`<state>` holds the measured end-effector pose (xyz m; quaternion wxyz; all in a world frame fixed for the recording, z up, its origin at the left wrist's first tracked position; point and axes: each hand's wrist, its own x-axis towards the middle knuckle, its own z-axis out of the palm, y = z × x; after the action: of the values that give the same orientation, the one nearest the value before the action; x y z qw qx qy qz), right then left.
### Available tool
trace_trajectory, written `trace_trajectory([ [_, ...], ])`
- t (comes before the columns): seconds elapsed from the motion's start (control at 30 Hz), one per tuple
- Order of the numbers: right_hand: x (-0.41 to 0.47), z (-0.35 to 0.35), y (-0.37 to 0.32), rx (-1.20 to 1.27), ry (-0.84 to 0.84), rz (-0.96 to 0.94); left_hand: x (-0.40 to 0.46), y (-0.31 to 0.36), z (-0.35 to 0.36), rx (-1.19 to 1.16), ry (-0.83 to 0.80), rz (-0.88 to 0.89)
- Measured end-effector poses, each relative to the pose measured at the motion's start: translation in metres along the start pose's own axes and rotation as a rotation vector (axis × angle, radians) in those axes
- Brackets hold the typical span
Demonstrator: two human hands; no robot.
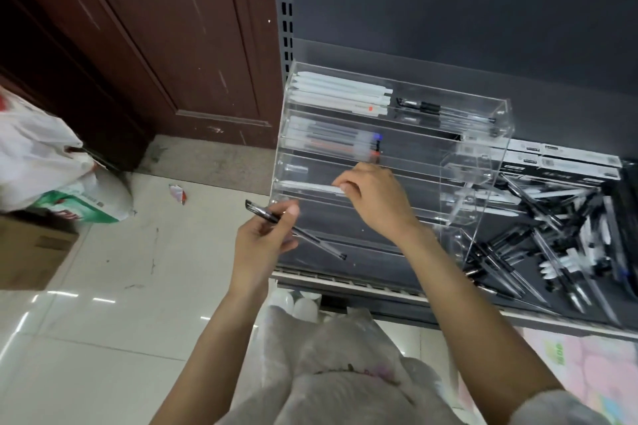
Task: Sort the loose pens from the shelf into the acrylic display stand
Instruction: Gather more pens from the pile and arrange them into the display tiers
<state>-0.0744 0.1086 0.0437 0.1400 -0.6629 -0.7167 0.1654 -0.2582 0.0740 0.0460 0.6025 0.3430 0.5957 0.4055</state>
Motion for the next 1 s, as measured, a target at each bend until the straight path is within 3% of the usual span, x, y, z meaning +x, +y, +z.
trace_trajectory([
  [0.33, -0.035, 0.002, -0.003, 0.064, -0.069, -0.023, -0.001, 0.001, 0.012, -0.070, 0.000, 0.013],
  [0.47, -0.068, -0.012, -0.006, 0.290, 0.065, -0.052, 0.001, 0.007, 0.030, -0.111, -0.056, 0.025],
  [0.67, -0.086, -0.058, 0.028, -0.077, 0.459, -0.067, -0.006, 0.026, 0.092, -0.091, -0.361, 0.073],
  [0.73, -0.085, -0.082, 0.055, -0.188, 0.528, 0.001, 0.007, 0.031, 0.105, 0.133, -0.372, 0.254],
  [0.87, -0.074, -0.118, 0.095, -0.353, 0.586, 0.066, 0.047, 0.027, 0.102, 0.881, -0.148, 0.941],
  [1.0, -0.047, -0.129, 0.108, -0.362, 0.584, 0.048, 0.069, 0.032, 0.099, 1.008, -0.125, 1.087],
])
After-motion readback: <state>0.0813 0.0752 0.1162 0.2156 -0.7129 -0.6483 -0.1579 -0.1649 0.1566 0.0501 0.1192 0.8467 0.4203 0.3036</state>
